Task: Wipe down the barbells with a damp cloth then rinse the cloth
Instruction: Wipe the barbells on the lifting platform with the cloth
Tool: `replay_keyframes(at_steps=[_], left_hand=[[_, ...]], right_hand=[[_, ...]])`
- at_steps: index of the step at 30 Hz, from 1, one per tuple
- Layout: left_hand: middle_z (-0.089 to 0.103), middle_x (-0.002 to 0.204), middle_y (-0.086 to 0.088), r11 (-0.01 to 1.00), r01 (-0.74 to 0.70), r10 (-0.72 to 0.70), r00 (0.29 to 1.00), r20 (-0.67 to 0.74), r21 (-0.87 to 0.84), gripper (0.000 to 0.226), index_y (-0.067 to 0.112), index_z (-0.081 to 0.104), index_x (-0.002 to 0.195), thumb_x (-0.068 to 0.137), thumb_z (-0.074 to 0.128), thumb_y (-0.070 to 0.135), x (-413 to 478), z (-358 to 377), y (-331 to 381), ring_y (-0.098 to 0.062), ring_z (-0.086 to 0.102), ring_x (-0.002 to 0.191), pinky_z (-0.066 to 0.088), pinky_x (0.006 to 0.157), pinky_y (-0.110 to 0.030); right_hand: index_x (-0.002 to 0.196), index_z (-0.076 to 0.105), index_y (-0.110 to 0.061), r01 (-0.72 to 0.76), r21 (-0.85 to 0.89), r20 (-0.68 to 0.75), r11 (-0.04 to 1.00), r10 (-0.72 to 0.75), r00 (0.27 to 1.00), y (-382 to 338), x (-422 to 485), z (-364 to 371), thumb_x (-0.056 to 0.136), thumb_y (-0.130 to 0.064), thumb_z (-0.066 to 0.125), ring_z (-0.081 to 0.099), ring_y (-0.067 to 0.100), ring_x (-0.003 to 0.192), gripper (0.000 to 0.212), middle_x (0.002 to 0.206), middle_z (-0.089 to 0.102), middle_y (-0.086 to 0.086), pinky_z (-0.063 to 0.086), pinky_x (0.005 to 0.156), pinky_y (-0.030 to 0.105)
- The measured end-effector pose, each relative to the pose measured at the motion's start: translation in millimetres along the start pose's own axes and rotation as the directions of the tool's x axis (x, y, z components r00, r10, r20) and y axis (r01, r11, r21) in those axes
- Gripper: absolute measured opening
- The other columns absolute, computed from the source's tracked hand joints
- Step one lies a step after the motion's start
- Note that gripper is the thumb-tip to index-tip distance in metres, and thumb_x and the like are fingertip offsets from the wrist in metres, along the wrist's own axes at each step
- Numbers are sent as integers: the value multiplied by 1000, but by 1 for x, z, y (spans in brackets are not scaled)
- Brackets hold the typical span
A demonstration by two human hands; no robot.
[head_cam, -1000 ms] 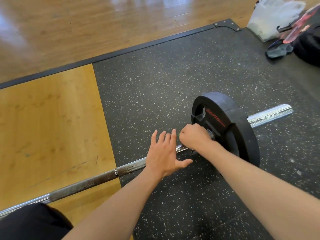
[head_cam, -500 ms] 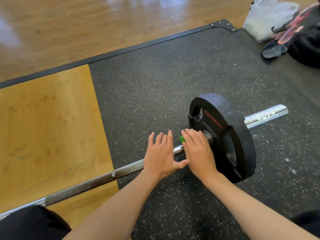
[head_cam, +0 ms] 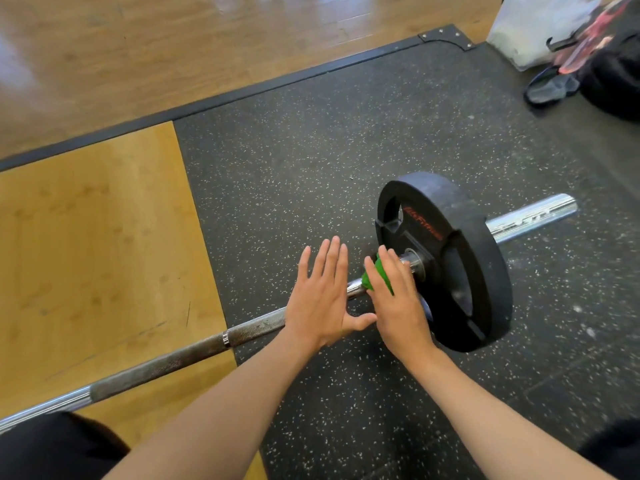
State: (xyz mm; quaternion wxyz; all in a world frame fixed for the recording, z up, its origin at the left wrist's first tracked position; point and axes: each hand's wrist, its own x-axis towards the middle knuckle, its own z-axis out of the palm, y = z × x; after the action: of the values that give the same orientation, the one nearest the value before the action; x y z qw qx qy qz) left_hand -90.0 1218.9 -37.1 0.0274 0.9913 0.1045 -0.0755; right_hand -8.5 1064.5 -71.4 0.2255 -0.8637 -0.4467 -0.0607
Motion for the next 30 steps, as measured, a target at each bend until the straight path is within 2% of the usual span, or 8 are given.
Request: replay_keyframes(at_steps=[6,9,12,16,20,24,26,30], left_hand=[[8,167,-20,1000,3,-3,1000,5,1,131,-3,11,158,71,-10,93,0,2,0,-32,5,155,7,122,-57],[12,166,-19,1000,7,-7,1000,4,0,128,-2,12,158,73,-9,92,0,3,1,-32,6,155,7,122,-56],[14,166,-19,1000,-5,4,1000,-13,-5,129,-1,14,158,73,-7,94,1,4,-1,-32,8,155,8,122,-56],[15,166,-18,999,-3,2,1000,-24,-48,129,-1,13,158,72,-10,93,0,5,-1,-30,8,155,9,122,-56],[13,166,-17,998,-23,20,999,-44,-63,129,0,10,158,71,-12,93,1,3,-3,-29,6,155,8,122,-56],[13,166,-17,997,-33,29,998,-55,-71,129,-1,10,158,72,-11,92,3,3,-5,-29,6,155,8,122,-57],[13,166,-18,994,-30,21,997,-80,-107,129,-1,11,158,72,-11,93,3,3,-6,-28,6,155,7,122,-56],[15,165,-20,973,-47,13,989,-150,-228,131,-5,14,156,72,-14,91,1,3,-6,-28,8,155,9,123,-57]], right_hand=[[114,74,-10,-319,23,85,947,316,945,-7,61,-6,103,-23,37,64,22,113,40,115,73,7,29,121,42],[69,63,-15,-338,-38,200,940,339,919,-11,81,-9,101,-21,39,56,22,68,40,68,61,-1,41,108,45],[110,73,-10,-234,-44,73,971,237,969,-18,48,1,102,-21,42,65,25,111,34,113,72,6,33,118,44],[152,43,-7,-92,1,-29,996,92,995,-4,-2,-2,107,-25,42,31,28,151,49,159,39,12,20,126,44],[140,58,-11,-225,167,-30,960,233,972,5,21,-6,106,-29,37,46,19,141,44,146,56,7,19,125,38],[106,73,-13,-322,75,51,944,319,946,-11,60,1,100,-29,29,67,22,105,47,108,74,2,34,114,41],[92,71,-13,-262,13,79,965,260,962,-17,70,2,98,-27,27,67,26,94,47,93,72,2,39,110,41],[132,64,-12,137,-107,102,985,-127,987,-23,38,12,103,-22,50,48,27,138,34,134,65,1,28,122,43]])
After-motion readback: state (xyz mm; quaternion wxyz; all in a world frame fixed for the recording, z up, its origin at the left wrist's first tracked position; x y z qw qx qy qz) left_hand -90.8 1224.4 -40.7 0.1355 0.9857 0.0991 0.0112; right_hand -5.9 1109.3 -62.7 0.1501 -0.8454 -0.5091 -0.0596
